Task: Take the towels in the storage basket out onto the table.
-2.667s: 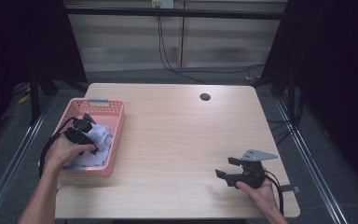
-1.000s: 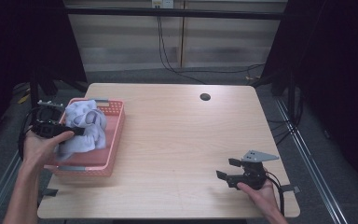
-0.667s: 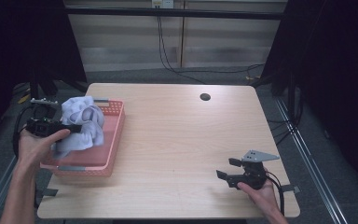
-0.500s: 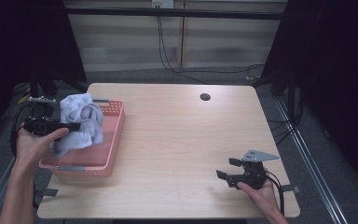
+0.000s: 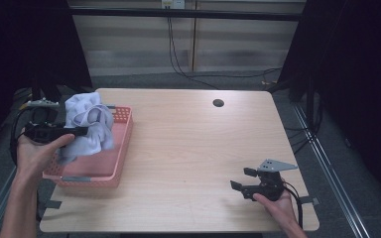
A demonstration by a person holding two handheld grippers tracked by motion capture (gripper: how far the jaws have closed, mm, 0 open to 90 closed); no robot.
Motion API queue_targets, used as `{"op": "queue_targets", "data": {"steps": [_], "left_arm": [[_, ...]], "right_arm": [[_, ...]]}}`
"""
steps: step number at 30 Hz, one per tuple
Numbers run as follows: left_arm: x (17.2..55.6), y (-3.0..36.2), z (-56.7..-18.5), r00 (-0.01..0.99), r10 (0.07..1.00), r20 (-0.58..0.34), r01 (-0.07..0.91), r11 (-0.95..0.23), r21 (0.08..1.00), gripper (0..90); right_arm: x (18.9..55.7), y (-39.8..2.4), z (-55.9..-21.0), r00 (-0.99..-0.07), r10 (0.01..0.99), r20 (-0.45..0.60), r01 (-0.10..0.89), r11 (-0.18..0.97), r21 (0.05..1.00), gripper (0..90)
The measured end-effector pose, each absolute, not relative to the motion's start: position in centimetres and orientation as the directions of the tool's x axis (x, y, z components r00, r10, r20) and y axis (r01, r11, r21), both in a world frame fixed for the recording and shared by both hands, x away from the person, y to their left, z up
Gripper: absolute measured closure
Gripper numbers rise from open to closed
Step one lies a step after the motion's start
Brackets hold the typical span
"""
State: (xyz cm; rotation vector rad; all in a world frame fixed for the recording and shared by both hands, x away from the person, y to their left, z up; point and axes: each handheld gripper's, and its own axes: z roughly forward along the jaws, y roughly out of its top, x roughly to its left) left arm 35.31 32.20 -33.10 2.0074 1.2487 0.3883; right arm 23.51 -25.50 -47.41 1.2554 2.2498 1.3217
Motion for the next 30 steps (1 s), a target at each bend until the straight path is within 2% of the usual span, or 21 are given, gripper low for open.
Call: {"op": "queue_targets", "data": {"steps": [13,17,26,30], "left_arm": [[34.2,28.1,-33.1,0.545,0.829,-0.124,0.607,-0.288,0.741,48.7],[34.1,26.7,-33.0,0.572,0.815,-0.093,0.584,-0.325,0.744,48.7],[34.0,23.7,-31.1,0.629,0.773,-0.075,0.522,-0.349,0.778,48.7],[34.1,22.1,-30.8,0.663,0.740,-0.111,0.512,-0.340,0.789,48.7]], "right_arm": [[23.5,-25.5,-47.4,-0.602,0.773,0.200,0.551,0.221,0.805,23.3],[23.5,-25.5,-47.3,-0.604,0.772,0.199,0.546,0.219,0.808,23.3],[23.5,-25.5,-47.4,-0.604,0.770,0.204,0.551,0.218,0.806,23.1],[23.5,-25.5,-47.3,-0.605,0.770,0.201,0.547,0.220,0.808,23.1]]}}
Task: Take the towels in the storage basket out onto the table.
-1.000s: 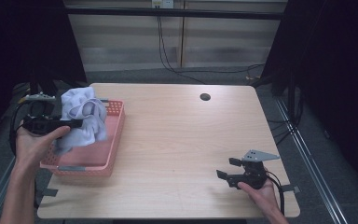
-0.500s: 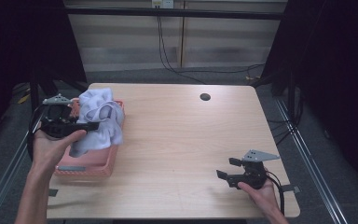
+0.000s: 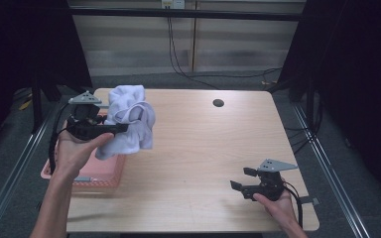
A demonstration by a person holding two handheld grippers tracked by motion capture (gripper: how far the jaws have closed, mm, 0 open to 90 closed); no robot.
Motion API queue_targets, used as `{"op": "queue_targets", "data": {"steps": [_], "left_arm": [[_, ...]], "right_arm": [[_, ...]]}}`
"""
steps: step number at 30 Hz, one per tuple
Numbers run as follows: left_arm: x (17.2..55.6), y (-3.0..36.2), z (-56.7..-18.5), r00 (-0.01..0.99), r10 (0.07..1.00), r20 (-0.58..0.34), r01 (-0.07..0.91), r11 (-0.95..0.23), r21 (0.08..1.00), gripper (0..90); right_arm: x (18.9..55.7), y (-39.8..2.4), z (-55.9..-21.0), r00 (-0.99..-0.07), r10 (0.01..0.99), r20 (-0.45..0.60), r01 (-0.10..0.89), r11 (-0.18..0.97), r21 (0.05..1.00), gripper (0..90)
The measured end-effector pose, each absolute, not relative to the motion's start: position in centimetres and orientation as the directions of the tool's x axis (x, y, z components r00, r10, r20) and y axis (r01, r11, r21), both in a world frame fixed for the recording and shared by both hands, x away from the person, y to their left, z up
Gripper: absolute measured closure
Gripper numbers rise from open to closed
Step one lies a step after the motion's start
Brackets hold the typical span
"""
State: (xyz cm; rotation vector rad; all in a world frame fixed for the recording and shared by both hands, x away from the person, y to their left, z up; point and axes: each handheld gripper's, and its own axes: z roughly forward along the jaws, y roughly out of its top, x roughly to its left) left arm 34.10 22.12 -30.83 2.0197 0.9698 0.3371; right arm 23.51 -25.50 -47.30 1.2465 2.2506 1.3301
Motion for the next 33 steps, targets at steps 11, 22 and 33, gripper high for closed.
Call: {"op": "queue_targets", "data": {"steps": [11,22,33], "left_arm": [[34.0,17.0,-32.5,0.744,0.655,-0.131,0.479,-0.387,0.788,48.5],[33.5,11.2,-34.3,0.819,0.559,-0.127,0.425,-0.444,0.789,48.4],[33.7,7.3,-39.5,0.846,0.521,-0.115,0.420,-0.516,0.747,46.4]], "right_arm": [[23.6,-25.7,-47.2,-0.605,0.770,0.205,0.547,0.214,0.809,23.0],[23.6,-25.8,-47.2,-0.609,0.767,0.201,0.544,0.219,0.810,22.8],[23.7,-25.8,-47.2,-0.607,0.770,0.194,0.542,0.223,0.811,22.0]]}}
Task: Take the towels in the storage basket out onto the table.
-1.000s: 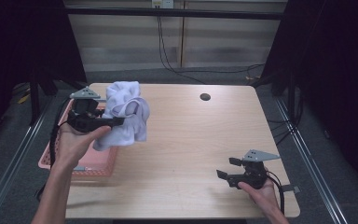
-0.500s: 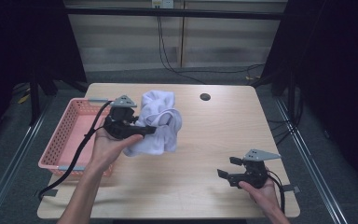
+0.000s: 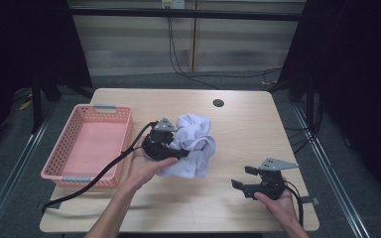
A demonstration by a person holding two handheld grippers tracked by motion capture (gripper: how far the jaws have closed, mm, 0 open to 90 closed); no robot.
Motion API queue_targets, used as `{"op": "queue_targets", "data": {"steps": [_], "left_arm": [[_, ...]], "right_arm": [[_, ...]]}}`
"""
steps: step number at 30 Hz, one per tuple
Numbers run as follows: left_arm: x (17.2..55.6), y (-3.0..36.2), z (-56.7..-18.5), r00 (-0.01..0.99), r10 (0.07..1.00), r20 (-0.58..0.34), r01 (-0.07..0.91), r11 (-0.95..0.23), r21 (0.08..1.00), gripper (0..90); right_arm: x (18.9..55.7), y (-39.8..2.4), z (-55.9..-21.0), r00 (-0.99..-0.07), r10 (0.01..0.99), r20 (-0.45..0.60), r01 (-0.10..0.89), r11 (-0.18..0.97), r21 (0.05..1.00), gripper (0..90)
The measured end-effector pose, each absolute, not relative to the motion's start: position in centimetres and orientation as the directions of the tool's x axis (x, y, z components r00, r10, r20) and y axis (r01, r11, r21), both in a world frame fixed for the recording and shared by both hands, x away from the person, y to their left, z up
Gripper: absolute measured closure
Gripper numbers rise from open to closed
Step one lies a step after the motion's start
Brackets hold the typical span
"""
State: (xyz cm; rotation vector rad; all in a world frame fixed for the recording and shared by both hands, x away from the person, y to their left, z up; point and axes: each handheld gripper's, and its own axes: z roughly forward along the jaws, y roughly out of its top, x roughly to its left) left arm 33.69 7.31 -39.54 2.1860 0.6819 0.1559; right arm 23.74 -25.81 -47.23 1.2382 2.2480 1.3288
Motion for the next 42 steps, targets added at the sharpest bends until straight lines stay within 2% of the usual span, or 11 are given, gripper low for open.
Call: {"op": "queue_targets", "data": {"steps": [10,15,17,18,24,29,31,35,38,39,42], "left_arm": [[33.8,5.0,-44.0,0.850,0.506,-0.147,0.451,-0.554,0.700,41.1],[33.8,4.5,-45.8,0.854,0.492,-0.169,0.464,-0.575,0.674,32.2],[33.9,4.6,-46.0,0.855,0.489,-0.175,0.464,-0.567,0.681,29.3],[33.9,4.7,-45.9,0.859,0.480,-0.180,0.460,-0.566,0.684,21.3],[33.2,5.8,-44.1,0.869,0.461,-0.177,0.424,-0.513,0.746,17.0],[32.5,8.4,-43.0,0.854,0.483,-0.194,0.436,-0.460,0.773,22.3],[31.7,9.4,-43.0,0.854,0.485,-0.187,0.428,-0.453,0.782,30.2],[30.1,11.4,-43.2,0.843,0.500,-0.199,0.441,-0.429,0.788,45.4],[28.8,12.6,-42.7,0.837,0.509,-0.199,0.443,-0.419,0.793,49.9],[28.3,12.8,-42.5,0.840,0.504,-0.201,0.441,-0.419,0.794,52.1],[27.2,13.5,-41.7,0.843,0.490,-0.221,0.439,-0.392,0.808,53.6]], "right_arm": [[23.5,-25.7,-47.1,-0.609,0.771,0.186,0.538,0.230,0.811,21.9],[23.5,-25.7,-47.1,-0.610,0.770,0.187,0.539,0.230,0.810,21.9],[23.5,-25.7,-47.1,-0.610,0.770,0.186,0.539,0.232,0.809,21.9],[23.5,-25.6,-47.1,-0.611,0.768,0.193,0.541,0.228,0.809,21.7],[23.3,-25.3,-46.6,-0.620,0.760,0.195,0.541,0.234,0.808,20.0],[23.4,-24.4,-45.5,-0.644,0.743,0.184,0.516,0.245,0.821,18.8],[23.5,-23.7,-44.9,-0.673,0.714,0.193,0.502,0.249,0.828,18.5],[23.7,-21.2,-43.9,-0.735,0.655,0.172,0.458,0.293,0.840,33.6],[24.4,-18.9,-43.7,-0.762,0.616,0.197,0.467,0.313,0.827,42.6],[24.6,-18.2,-43.7,-0.775,0.602,0.195,0.458,0.321,0.829,50.6],[25.5,-16.0,-43.8,-0.805,0.568,0.172,0.435,0.368,0.822,48.0]]}}
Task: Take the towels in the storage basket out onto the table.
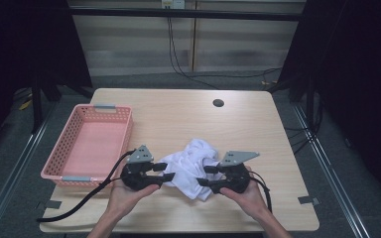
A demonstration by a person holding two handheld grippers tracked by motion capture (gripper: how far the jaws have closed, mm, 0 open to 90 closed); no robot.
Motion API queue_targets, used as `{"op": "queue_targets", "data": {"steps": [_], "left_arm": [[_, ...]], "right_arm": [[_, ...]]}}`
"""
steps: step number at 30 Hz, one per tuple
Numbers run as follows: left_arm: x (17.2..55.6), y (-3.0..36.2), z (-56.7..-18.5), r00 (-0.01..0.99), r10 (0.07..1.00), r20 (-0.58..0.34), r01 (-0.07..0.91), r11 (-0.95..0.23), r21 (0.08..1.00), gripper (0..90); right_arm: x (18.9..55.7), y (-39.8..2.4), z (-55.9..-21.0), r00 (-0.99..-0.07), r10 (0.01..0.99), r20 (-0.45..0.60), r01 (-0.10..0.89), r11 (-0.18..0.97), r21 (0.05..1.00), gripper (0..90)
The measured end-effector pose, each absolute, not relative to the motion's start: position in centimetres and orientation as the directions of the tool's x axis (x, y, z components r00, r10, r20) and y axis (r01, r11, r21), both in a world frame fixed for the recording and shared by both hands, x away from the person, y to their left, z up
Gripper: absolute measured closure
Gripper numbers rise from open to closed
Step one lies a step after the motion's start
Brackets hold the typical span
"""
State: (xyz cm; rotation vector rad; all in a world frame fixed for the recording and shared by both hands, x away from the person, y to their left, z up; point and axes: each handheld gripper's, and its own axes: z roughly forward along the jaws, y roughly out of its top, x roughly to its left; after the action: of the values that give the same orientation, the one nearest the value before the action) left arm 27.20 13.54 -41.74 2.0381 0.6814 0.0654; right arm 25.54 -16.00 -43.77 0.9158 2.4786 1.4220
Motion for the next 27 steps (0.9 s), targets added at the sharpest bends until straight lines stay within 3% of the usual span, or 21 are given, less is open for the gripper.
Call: {"op": "queue_targets", "data": {"steps": [3,6,8,10,11,12,13,15,20,21,24,26,27], "left_arm": [[26.3,14.3,-41.6,0.866,0.479,-0.142,0.367,-0.417,0.831,46.7],[26.9,15.6,-43.0,0.830,0.523,-0.195,0.439,-0.396,0.806,43.2],[27.0,16.1,-44.3,0.817,0.524,-0.238,0.474,-0.379,0.795,42.3],[26.8,15.8,-45.3,0.816,0.549,-0.179,0.448,-0.408,0.795,41.8],[27.0,15.6,-45.7,0.826,0.536,-0.174,0.444,-0.428,0.787,41.7],[27.3,15.4,-46.1,0.826,0.533,-0.184,0.454,-0.435,0.778,40.4],[27.6,15.2,-46.3,0.826,0.537,-0.172,0.451,-0.447,0.773,40.4],[27.9,14.5,-46.8,0.837,0.521,-0.170,0.443,-0.460,0.769,39.5],[28.5,12.1,-47.1,0.846,0.523,-0.100,0.390,-0.482,0.785,39.6],[28.8,11.5,-47.0,0.851,0.517,-0.095,0.385,-0.490,0.782,42.6],[29.3,10.5,-46.4,0.862,0.494,-0.116,0.373,-0.463,0.804,73.7],[29.4,10.5,-45.6,0.865,0.479,-0.149,0.380,-0.433,0.817,84.2],[29.4,10.8,-45.0,0.865,0.478,-0.153,0.373,-0.408,0.833,84.2]], "right_arm": [[26.7,-14.3,-44.1,-0.808,0.570,0.150,0.425,0.387,0.818,40.1],[28.3,-12.9,-45.9,-0.801,0.580,0.149,0.451,0.420,0.787,30.4],[28.5,-12.6,-46.4,-0.793,0.594,0.132,0.457,0.439,0.773,30.6],[28.7,-12.2,-47.3,-0.796,0.596,0.103,0.453,0.476,0.754,31.6],[28.8,-12.1,-47.5,-0.794,0.600,0.097,0.455,0.480,0.751,41.6],[29.1,-12.4,-47.4,-0.786,0.606,0.123,0.476,0.466,0.746,63.1],[29.1,-12.4,-47.4,-0.786,0.606,0.123,0.476,0.466,0.746,63.1],[29.3,-13.0,-47.1,-0.777,0.606,0.171,0.494,0.418,0.763,74.6],[29.7,-14.0,-46.0,-0.771,0.576,0.271,0.526,0.336,0.781,76.8],[29.8,-14.2,-45.6,-0.770,0.564,0.299,0.534,0.312,0.786,76.7],[30.0,-15.0,-44.2,-0.770,0.552,0.320,0.525,0.264,0.809,76.1],[30.3,-16.0,-42.5,-0.768,0.556,0.318,0.509,0.229,0.830,73.7],[30.3,-16.0,-42.5,-0.768,0.556,0.318,0.509,0.229,0.830,73.7]]}}
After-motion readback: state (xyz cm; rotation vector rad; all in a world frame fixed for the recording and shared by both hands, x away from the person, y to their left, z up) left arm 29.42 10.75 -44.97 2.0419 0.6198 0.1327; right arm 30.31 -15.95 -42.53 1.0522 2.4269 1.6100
